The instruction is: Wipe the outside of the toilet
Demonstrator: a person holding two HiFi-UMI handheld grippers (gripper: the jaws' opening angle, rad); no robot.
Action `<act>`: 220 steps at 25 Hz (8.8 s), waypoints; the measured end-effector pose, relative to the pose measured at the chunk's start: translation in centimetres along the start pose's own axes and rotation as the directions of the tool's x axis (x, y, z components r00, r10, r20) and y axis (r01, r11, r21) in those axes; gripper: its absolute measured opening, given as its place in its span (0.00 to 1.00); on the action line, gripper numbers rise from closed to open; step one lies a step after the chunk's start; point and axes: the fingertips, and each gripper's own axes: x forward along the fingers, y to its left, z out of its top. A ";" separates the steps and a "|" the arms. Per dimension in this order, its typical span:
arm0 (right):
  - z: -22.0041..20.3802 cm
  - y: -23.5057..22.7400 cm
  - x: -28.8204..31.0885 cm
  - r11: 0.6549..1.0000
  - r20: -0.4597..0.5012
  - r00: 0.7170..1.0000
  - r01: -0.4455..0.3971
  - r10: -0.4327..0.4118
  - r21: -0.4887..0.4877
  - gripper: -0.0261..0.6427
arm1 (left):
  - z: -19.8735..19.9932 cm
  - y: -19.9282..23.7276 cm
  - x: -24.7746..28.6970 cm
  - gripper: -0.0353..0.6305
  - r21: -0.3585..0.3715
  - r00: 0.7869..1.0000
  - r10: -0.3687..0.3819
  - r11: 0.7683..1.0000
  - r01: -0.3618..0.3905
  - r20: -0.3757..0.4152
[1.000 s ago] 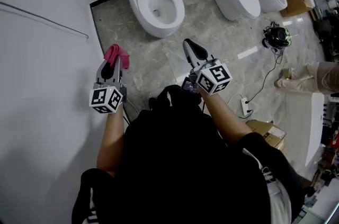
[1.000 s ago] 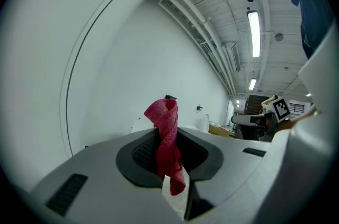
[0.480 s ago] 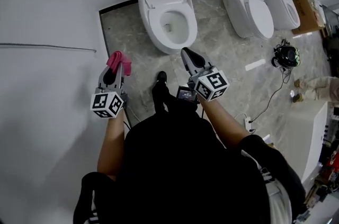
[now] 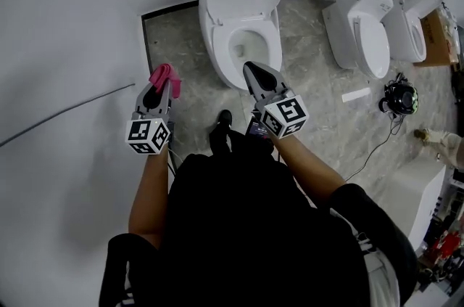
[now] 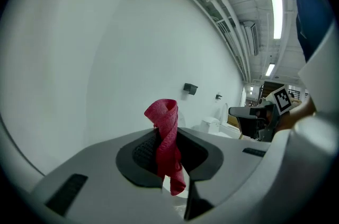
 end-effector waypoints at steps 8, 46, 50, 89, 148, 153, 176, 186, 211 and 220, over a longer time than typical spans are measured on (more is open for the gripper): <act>-4.8 -2.3 9.1 0.999 -0.101 0.994 0.044 -0.041 0.029 0.09 | -3.0 5.6 8.2 0.17 -0.023 0.996 0.017 1.000 -0.019 -0.084; -46.8 -12.6 33.1 0.529 -0.434 0.679 0.734 -0.592 0.426 0.09 | -31.7 21.5 49.5 0.16 0.446 0.872 -0.307 0.765 0.465 -0.382; -48.1 -12.8 31.9 0.482 -0.434 0.658 0.750 -0.615 0.453 0.09 | -32.4 20.8 49.0 0.16 0.439 0.867 -0.343 0.758 0.482 -0.360; -55.7 -10.2 10.0 0.314 -0.530 0.477 0.874 -0.702 0.371 0.09 | -49.4 3.5 29.7 0.15 0.324 0.754 -0.399 0.725 0.608 -0.521; -54.2 -18.4 40.0 0.351 -0.451 0.576 0.798 -0.681 0.489 0.09 | -40.3 22.6 52.8 0.15 0.421 0.735 -0.391 0.630 0.652 -0.554; -55.7 -16.7 35.7 0.314 -0.486 0.554 0.813 -0.676 0.490 0.09 | -42.4 21.3 50.0 0.15 0.395 0.721 -0.388 0.640 0.659 -0.574; -61.5 -12.3 13.2 0.229 -0.574 0.440 0.886 -0.691 0.403 0.09 | -52.9 9.4 35.4 0.15 0.242 0.695 -0.390 0.741 0.626 -0.604; -61.7 -11.4 8.4 0.210 -0.616 0.398 0.910 -0.680 0.357 0.09 | -55.5 4.7 30.7 0.15 0.185 0.641 -0.409 0.733 0.655 -0.650; -59.6 -7.1 12.4 0.245 -0.716 0.416 0.909 -0.561 0.336 0.09 | -55.5 9.4 27.7 0.15 0.054 0.556 -0.478 0.723 0.689 -0.680; -56.6 -7.7 31.2 0.390 -0.640 0.576 0.817 -0.509 0.424 0.09 | -47.0 23.8 41.1 0.15 0.224 0.688 -0.356 0.766 0.603 -0.633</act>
